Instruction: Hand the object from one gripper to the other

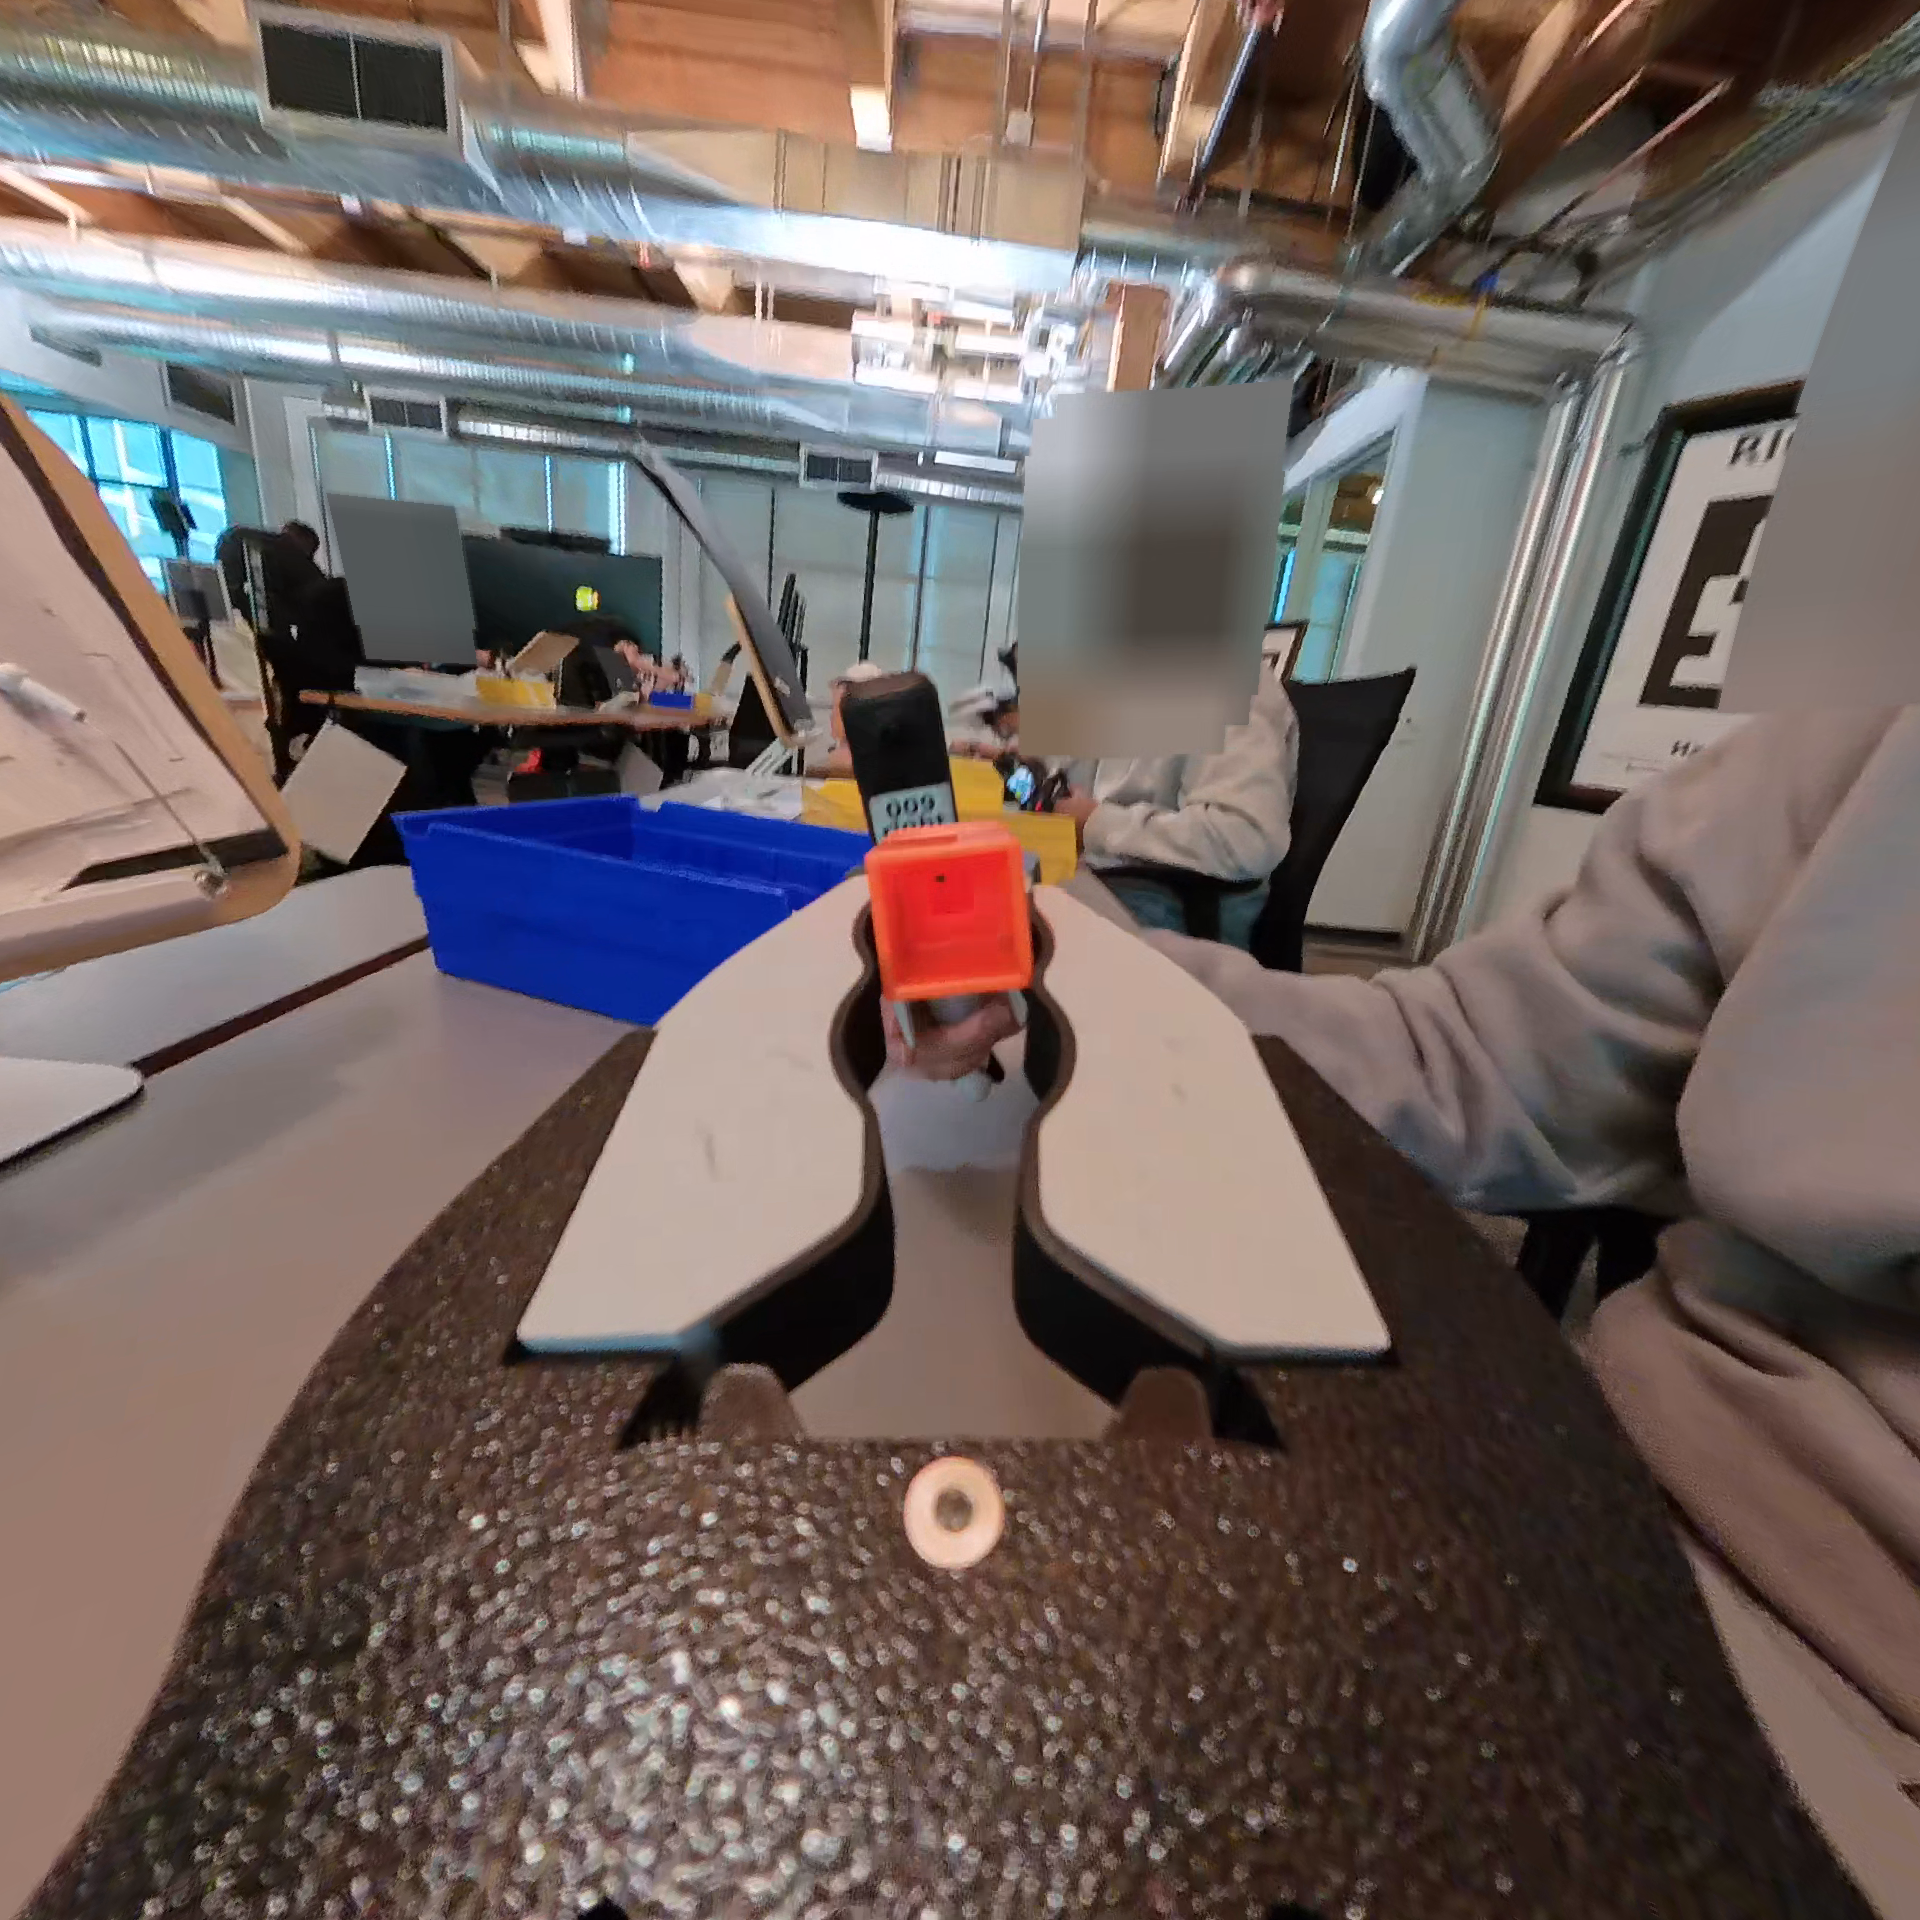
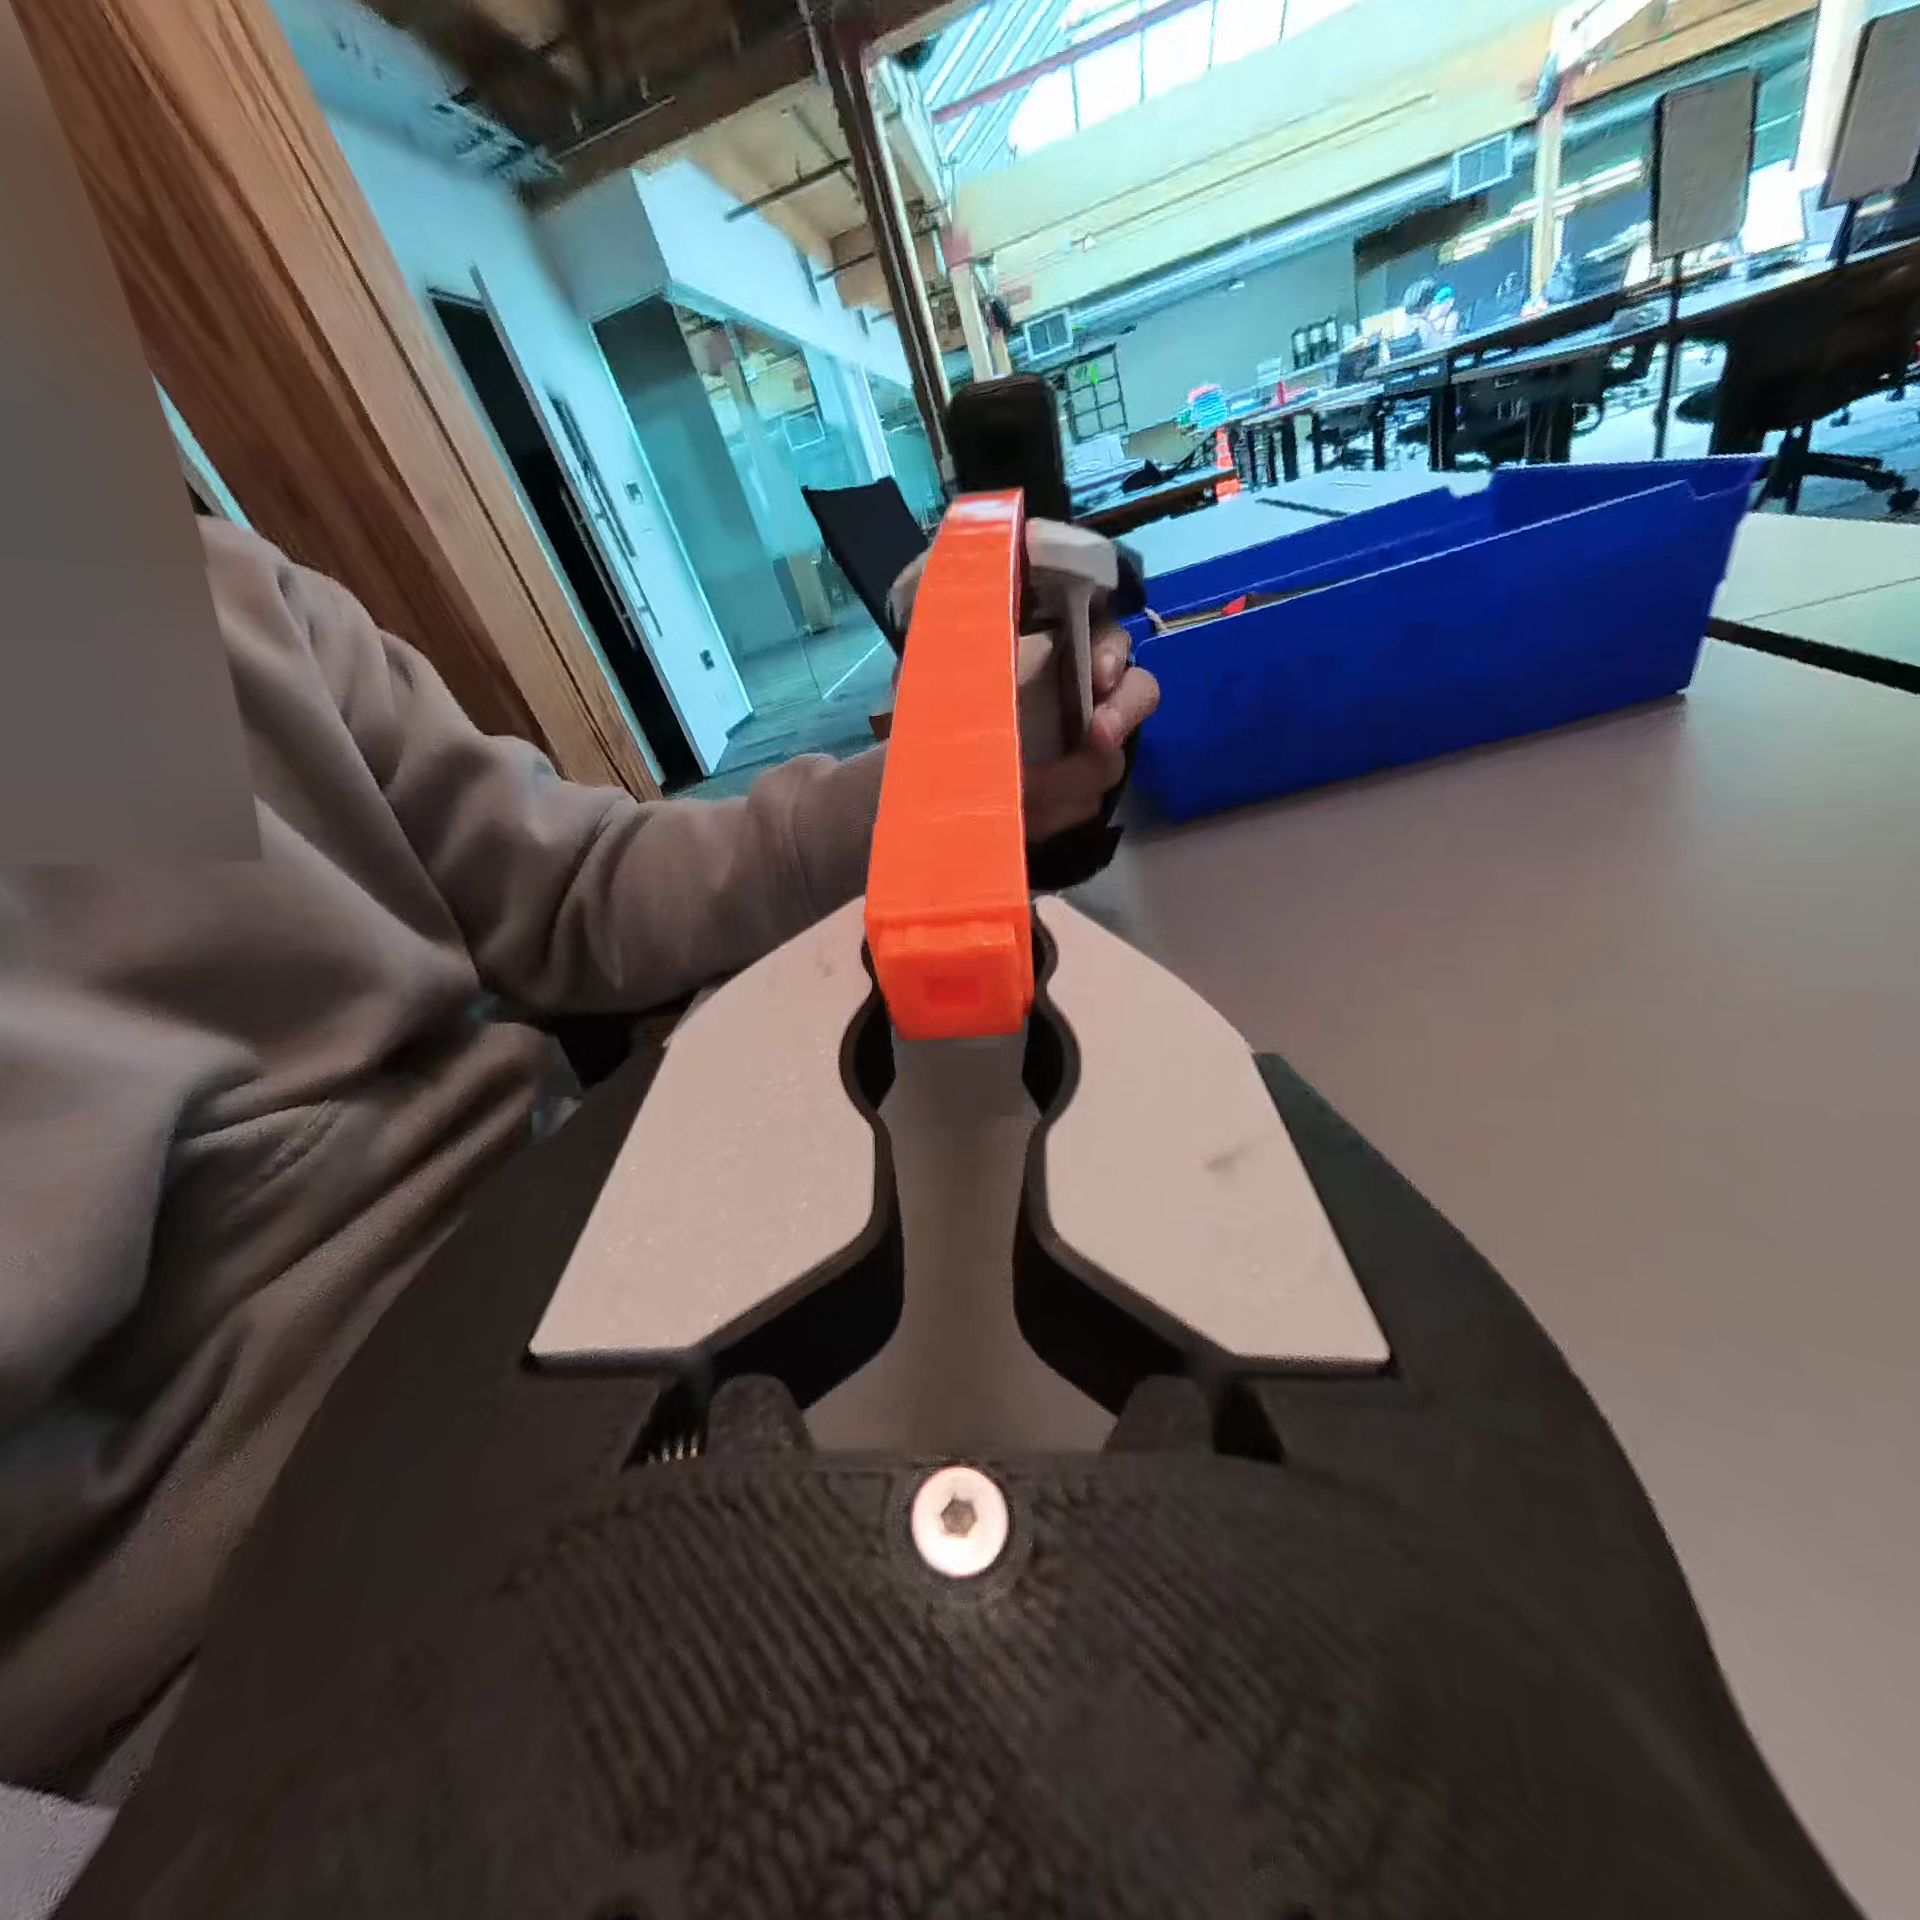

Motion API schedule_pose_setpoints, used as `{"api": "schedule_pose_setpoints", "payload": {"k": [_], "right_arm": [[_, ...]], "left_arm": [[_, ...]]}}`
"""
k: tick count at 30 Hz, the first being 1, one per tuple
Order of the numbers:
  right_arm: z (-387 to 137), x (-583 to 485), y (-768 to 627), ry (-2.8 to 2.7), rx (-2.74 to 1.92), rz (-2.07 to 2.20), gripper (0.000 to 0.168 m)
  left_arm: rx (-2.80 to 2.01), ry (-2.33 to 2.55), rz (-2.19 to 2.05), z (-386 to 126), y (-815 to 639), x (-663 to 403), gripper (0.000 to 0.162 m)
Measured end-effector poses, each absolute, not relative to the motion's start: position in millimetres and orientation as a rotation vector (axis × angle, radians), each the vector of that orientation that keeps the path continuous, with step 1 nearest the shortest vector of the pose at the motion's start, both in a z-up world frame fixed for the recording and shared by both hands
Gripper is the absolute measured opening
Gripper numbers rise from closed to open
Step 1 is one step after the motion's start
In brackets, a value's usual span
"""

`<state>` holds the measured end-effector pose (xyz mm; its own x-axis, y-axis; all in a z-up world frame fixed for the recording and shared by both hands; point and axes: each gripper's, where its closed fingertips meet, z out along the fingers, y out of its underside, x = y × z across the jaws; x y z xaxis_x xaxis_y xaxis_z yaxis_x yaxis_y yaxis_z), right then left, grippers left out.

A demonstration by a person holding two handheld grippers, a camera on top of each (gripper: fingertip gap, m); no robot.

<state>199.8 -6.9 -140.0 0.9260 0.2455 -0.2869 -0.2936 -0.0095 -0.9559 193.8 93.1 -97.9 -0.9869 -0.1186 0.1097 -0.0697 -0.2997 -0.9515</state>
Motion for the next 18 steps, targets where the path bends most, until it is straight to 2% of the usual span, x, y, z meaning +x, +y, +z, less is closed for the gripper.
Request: {"api": "schedule_pose_setpoints", "payload": {"k": [6, 8, 9, 11, 13, 15, 16, 18], "right_arm": [[-143, 209, 1, 0.091, -1.496, 0.377, 0.022], [-140, 220, 0, 0.136, -1.463, 0.295, 0.039], [-142, 221, 0, 0.132, -1.483, 0.261, 0.040], [-150, 221, 1, 0.107, -1.548, 0.196, 0.037], [-153, 217, 4, 0.075, -1.570, 0.197, 0.027], [-150, 217, 5, 0.081, -1.546, 0.221, 0.026], [-147, 217, 5, 0.087, -1.520, 0.231, 0.027], [-138, 216, 5, 0.119, -1.440, 0.290, 0.043]], "left_arm": [[-0.272, 1.761, -2.485, -93, 100, 199, 0.022], [-0.294, 1.762, -2.454, -93, 100, 202, 0.021], [-0.300, 1.771, -2.436, -95, 99, 203, 0.022], [-0.283, 1.793, -2.409, -97, 97, 202, 0.021], [-0.268, 1.775, -2.428, -95, 96, 200, 0.022], [-0.268, 1.752, -2.449, -93, 98, 200, 0.022], [-0.263, 1.754, -2.447, -93, 99, 200, 0.022], [-0.257, 1.747, -2.440, -93, 100, 200, 0.021]]}}
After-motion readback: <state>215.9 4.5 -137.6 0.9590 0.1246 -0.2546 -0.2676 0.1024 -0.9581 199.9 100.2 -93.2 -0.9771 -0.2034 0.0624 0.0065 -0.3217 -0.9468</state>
